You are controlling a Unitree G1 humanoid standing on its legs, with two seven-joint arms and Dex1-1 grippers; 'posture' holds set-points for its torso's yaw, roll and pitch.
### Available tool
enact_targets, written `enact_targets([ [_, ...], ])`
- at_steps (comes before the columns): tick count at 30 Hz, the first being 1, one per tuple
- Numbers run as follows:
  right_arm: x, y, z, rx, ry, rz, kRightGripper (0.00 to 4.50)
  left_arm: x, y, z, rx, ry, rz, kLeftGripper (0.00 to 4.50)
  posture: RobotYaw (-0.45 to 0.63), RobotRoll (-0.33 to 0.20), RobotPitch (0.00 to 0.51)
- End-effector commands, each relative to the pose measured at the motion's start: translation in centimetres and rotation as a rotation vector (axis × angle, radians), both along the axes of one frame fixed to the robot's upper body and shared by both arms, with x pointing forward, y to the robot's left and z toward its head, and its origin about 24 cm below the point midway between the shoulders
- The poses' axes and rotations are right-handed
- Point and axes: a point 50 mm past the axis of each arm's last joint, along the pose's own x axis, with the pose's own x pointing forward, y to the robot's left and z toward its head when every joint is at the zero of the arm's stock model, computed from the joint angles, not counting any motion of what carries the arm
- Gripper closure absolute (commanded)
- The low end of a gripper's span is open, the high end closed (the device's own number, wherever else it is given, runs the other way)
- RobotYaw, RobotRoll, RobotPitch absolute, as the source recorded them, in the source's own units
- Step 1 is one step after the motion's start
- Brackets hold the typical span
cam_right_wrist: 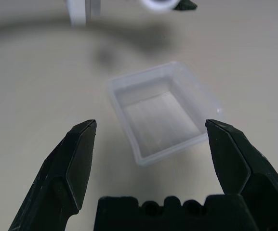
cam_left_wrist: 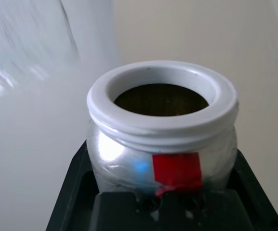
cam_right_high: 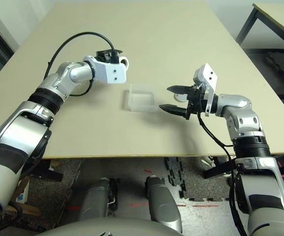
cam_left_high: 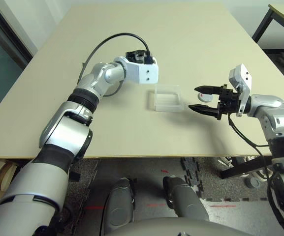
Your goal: Pour the medicine from the bottle into the box.
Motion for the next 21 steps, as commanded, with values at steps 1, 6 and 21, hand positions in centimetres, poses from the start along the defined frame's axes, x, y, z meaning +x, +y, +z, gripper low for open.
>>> enact_targets([
  [1, 0.3, 0.1, 0.1, 0.005, 0.006, -0.011, 0.00, -0.3, -1.4, -0.4, 0.204, -0.165, -0.169, 1.85, -0.18, 0.000, 0.107],
  [6, 0.5, 0.2, 0.2, 0.024, 0.014, -0.018, 0.00, -0.2, -2.5, -0.3, 0.406, -0.311, -0.285, 1.85, -0.17, 0.000, 0.105],
  [21, 0.7, -0.1, -0.1, 0.006, 0.023, -0.029, 0.00, 0.5, -2.6, 0.9, 0.298, -0.211, -0.133, 1.85, -0.17, 0.000, 0.105],
])
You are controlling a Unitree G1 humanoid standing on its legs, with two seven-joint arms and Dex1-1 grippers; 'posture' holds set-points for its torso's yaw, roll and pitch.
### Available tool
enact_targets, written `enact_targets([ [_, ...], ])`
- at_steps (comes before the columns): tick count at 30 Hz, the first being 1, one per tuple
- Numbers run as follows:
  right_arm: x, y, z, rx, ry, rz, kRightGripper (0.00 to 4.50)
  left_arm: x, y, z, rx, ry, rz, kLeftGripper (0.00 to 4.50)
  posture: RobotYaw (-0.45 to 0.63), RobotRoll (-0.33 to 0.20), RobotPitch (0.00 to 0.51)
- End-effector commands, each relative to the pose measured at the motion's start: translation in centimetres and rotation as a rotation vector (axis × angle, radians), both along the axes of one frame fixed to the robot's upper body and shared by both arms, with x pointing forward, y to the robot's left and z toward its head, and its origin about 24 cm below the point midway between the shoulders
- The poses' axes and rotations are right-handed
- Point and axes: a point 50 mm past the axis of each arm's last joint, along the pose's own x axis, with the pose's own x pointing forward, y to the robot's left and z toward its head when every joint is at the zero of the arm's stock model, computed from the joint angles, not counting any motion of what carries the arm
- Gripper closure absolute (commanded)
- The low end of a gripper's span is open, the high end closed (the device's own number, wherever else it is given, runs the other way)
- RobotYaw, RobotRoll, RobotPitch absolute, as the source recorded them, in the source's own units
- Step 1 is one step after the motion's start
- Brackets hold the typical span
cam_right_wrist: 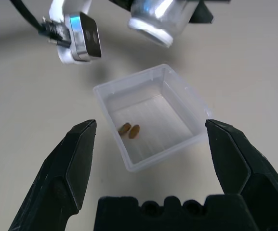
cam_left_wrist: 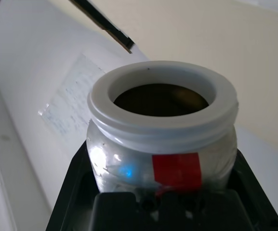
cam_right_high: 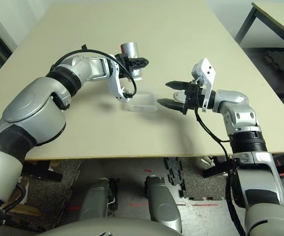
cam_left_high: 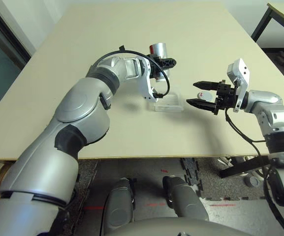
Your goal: Pour the medicine from the bottle into the box.
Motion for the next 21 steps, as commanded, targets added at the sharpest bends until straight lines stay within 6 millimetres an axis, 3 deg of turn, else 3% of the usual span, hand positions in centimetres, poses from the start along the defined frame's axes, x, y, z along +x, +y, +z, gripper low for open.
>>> enact_targets([
  [1, 0.0, -0.2, -0.1, -0.021, -0.003, -0.005, 0.00, 0.3, 1.1, 0.1, -0.163, 0.136, 0.125, 1.85, -0.17, 0.000, 0.106],
  [7, 0.0, -0.2, -0.3, -0.051, -0.001, 0.005, 0.00, 1.0, 2.9, 1.0, -0.624, 0.464, 0.366, 1.85, -0.16, 0.000, 0.108],
  [10, -0.1, -0.2, -0.4, -0.062, -0.002, 0.006, 0.00, 1.2, 3.6, 1.0, -0.767, 0.588, 0.420, 1.85, -0.17, 0.000, 0.108],
  [17, -0.2, -0.3, -0.7, -0.084, -0.005, 0.010, 0.00, 1.4, 5.3, -0.9, -1.268, 0.996, 0.514, 1.85, -0.16, 0.000, 0.110],
  [21, -0.2, -0.3, -0.7, -0.088, -0.005, 0.011, 0.00, 1.3, 6.1, -1.8, -1.479, 1.131, 0.513, 1.85, -0.16, 0.000, 0.112],
])
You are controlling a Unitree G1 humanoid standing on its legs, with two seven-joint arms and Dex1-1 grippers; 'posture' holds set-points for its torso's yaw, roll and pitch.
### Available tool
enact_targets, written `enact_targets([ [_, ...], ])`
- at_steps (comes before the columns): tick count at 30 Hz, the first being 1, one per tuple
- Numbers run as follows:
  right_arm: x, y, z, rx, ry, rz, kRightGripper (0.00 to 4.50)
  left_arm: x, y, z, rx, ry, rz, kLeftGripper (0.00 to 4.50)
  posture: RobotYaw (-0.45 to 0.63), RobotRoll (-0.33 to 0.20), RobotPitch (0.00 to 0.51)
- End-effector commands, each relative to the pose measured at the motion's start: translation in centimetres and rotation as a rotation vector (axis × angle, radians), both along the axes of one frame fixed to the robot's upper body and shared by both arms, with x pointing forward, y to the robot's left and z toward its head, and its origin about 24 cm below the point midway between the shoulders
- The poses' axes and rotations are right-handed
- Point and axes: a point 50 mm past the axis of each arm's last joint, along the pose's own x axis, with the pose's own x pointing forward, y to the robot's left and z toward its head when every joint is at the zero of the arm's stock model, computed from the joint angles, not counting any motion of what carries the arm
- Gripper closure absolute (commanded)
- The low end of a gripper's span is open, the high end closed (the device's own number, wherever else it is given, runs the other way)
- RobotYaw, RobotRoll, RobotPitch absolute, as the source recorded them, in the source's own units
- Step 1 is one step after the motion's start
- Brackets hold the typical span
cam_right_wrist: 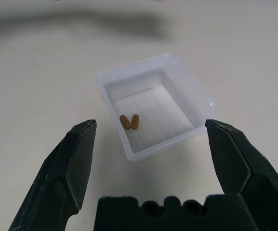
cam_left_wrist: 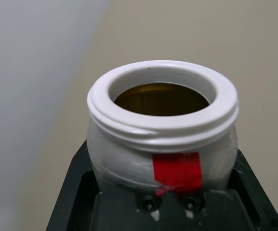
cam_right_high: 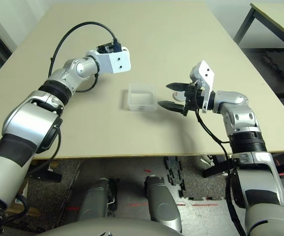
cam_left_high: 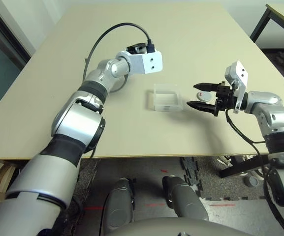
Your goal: Pour the medicine from the bottle into the box.
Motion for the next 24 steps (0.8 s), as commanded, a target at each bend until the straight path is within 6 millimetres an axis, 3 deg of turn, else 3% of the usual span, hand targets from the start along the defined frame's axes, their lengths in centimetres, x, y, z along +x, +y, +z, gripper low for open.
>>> enact_targets([
  [1, -0.2, -0.2, -0.4, -0.026, 0.011, 0.004, 0.00, 0.0, 0.6, -0.4, -0.194, 0.068, 0.037, 1.85, -0.16, 0.000, 0.112],
  [11, -0.2, -0.3, -0.6, -0.044, 0.010, 0.002, 0.00, -0.7, 2.3, -3.1, -0.532, 0.144, 0.136, 1.85, -0.16, 0.000, 0.113],
  [24, -0.1, -0.5, -0.4, -0.053, -0.001, -0.002, 0.00, -1.6, 3.2, -5.7, -0.645, 0.151, 0.168, 1.85, -0.18, 0.000, 0.106],
])
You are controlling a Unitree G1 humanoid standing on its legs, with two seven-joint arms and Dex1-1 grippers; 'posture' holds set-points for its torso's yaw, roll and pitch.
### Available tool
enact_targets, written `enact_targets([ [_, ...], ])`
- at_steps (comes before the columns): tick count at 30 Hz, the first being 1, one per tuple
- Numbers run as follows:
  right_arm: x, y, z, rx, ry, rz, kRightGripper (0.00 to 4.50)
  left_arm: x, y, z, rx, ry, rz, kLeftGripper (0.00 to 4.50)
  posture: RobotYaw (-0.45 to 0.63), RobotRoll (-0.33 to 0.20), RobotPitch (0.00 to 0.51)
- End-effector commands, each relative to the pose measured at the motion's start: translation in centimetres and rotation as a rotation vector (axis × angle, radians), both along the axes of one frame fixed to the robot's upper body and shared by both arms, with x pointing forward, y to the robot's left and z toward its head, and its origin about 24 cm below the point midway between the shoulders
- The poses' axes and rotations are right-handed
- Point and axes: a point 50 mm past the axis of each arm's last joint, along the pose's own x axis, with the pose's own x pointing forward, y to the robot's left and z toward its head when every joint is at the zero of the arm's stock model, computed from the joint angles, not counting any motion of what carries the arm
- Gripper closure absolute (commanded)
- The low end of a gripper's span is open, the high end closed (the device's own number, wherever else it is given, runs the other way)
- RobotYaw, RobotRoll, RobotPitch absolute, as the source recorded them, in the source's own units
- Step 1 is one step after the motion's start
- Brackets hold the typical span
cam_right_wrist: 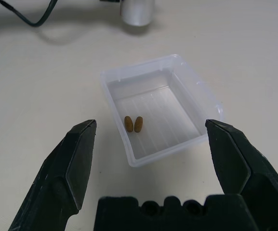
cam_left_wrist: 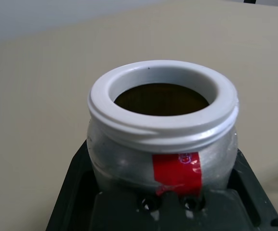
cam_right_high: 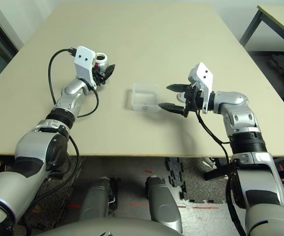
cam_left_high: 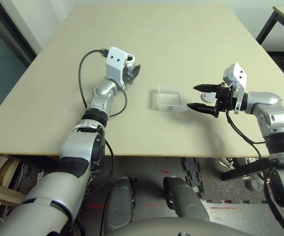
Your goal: Pour the medicine from the bottle into the box.
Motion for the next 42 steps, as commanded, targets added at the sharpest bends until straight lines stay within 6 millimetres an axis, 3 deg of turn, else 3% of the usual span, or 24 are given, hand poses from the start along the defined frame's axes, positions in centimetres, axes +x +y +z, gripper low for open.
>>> enact_targets([
  [1, -0.1, -0.4, -0.3, -0.018, 0.009, -0.003, 0.00, -0.2, -0.1, -0.5, -0.043, 0.000, 0.003, 1.85, -0.18, 0.000, 0.106],
  [11, -0.1, -0.4, -0.3, -0.018, 0.006, -0.009, 0.00, -0.5, -0.9, -2.0, -0.024, 0.059, -0.011, 1.85, -0.19, 0.000, 0.108],
  [36, 0.0, -0.4, -0.5, -0.019, -0.001, -0.011, 0.00, -1.7, -0.3, -5.1, -0.053, 0.141, 0.035, 1.85, -0.19, 0.000, 0.111],
  [37, 0.1, -0.5, -0.5, -0.020, -0.002, -0.011, 0.00, -1.7, -0.2, -5.1, -0.055, 0.140, 0.035, 1.10, -0.19, 0.000, 0.110],
  [40, 0.1, -0.5, -0.5, -0.021, -0.003, -0.012, 0.00, -1.8, -0.1, -5.0, -0.064, 0.130, 0.033, 0.07, -0.19, 0.000, 0.110],
  [42, 0.1, -0.5, -0.5, -0.021, -0.003, -0.012, 0.00, -1.9, -0.1, -5.0, -0.072, 0.124, 0.028, 0.03, -0.19, 0.000, 0.110],
])
